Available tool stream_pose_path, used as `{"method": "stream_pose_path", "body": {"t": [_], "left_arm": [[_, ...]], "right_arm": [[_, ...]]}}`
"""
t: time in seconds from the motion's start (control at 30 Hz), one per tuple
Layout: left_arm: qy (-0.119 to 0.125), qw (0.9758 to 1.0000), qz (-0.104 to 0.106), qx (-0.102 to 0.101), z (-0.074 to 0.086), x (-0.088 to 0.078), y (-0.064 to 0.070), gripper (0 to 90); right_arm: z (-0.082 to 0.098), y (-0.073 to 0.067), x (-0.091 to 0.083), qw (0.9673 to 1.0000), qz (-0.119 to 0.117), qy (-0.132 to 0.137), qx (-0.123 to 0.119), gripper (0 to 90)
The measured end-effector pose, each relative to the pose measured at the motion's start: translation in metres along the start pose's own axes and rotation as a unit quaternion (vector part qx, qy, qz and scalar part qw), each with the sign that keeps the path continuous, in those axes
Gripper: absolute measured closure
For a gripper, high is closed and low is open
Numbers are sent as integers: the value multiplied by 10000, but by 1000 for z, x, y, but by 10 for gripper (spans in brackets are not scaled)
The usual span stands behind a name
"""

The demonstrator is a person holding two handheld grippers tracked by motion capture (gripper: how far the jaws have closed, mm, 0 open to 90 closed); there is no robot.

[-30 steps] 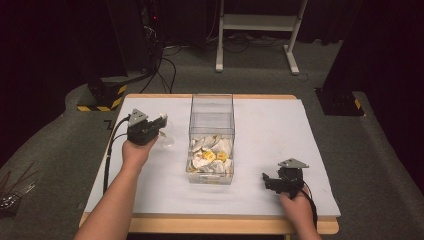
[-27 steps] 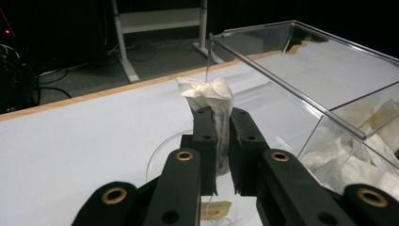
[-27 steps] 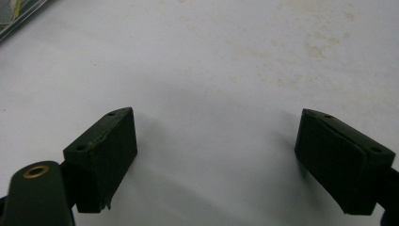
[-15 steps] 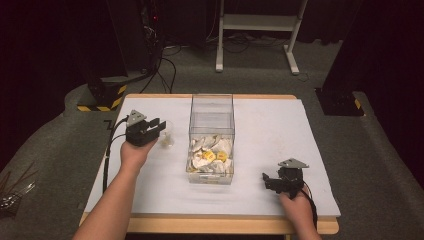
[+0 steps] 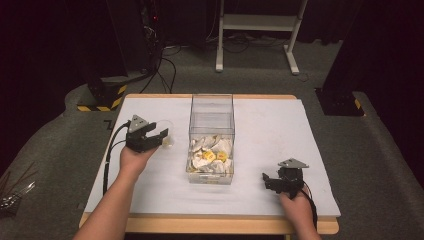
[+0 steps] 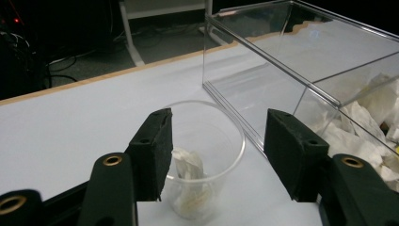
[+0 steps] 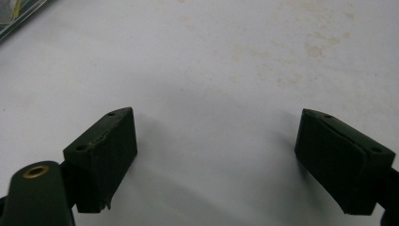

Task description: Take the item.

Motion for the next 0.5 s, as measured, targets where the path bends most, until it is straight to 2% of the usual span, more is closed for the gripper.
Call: {"method": "stream_pose_path", "body": {"t": [0.13, 0.5], "left_arm": [[-64, 10000, 72, -18, 5, -3, 4, 420], [8, 9998, 171, -58, 14, -17, 15, 440]], "right_arm": [[0, 0, 0, 10000, -2, -2, 1, 134], [0, 0, 0, 10000, -2, -6, 7, 134]]}}
Point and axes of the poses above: each handheld gripper's, and its own axes: x roughly forward along the jaws, z roughly out of its underside, y roughly to its right, the point moved 10 cm from there along x, roughly forward along the jaws, and after that the axes turned 4 degrees about x, right-handed, at the moved point
